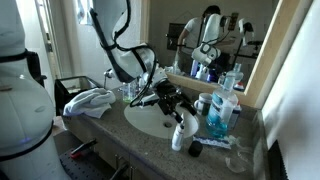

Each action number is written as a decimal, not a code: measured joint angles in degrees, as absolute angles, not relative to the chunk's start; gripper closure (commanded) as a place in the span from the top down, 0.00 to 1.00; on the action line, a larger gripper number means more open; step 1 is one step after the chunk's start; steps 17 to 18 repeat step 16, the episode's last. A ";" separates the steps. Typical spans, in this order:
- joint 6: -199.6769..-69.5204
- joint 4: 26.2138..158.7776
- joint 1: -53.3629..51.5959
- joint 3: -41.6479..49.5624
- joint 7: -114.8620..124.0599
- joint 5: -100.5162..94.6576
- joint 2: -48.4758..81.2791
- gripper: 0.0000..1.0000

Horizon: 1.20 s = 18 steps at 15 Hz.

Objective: Remove the white tube from the grey basket and place it on the front right side of the counter

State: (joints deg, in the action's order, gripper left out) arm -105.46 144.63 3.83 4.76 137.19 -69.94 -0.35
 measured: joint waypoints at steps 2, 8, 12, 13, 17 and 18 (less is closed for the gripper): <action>-105.46 144.62 3.61 4.27 134.87 -68.93 -2.41 1.00; -105.47 142.54 1.12 2.38 123.82 -62.87 -10.61 1.00; -106.20 137.75 -1.49 0.81 113.02 -56.31 -15.96 1.00; -106.28 136.31 -2.05 0.51 110.22 -54.39 -16.86 1.00; -106.30 131.94 -2.99 -0.61 103.36 -49.08 -18.22 1.00; -106.30 131.94 -2.99 -0.61 103.36 -49.08 -18.22 1.00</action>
